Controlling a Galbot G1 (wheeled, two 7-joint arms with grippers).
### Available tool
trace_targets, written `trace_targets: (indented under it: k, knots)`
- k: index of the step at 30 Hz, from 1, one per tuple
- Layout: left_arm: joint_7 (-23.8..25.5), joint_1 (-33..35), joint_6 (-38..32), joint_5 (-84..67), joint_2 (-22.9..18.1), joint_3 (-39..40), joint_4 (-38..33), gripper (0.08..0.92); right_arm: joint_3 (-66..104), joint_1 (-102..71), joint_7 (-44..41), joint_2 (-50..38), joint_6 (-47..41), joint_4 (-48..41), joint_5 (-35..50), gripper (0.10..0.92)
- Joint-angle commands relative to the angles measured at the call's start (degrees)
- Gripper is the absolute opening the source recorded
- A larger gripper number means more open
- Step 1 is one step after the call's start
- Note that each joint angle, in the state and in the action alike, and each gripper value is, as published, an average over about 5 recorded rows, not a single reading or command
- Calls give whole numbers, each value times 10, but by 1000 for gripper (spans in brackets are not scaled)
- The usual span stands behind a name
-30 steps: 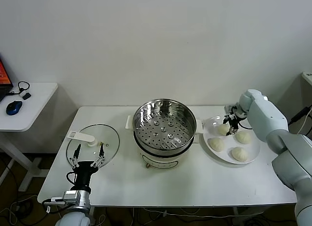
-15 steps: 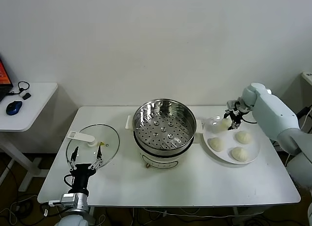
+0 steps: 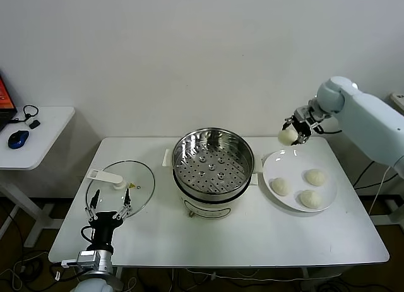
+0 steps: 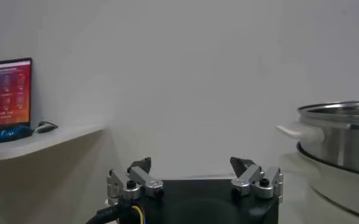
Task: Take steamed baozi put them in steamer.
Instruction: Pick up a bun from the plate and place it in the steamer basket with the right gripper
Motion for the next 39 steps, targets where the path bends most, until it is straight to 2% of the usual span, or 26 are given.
trace_targets:
  k: [1, 8, 16, 24, 32, 39]
  knots:
    - [-2, 0, 5, 2, 0, 4, -8, 823, -135, 184, -5, -16, 2, 135, 122, 670]
    - [-8, -6, 14, 5, -4, 14, -19, 823, -162, 210, -4, 60, 0, 141, 144, 670]
    - [-11, -14, 21, 8, -5, 15, -18, 823, -175, 160, -4, 151, 1, 118, 119, 670]
    - [-13, -21, 27, 5, -5, 10, -23, 823, -168, 99, -1, 222, 54, 60, 14, 670]
    - [-13, -28, 33, 6, -5, 13, -15, 823, -144, 42, 7, 241, 93, 27, -79, 672]
    - [-13, -32, 35, 6, -3, 11, -12, 823, -114, 12, 15, 266, 119, -13, -122, 673]
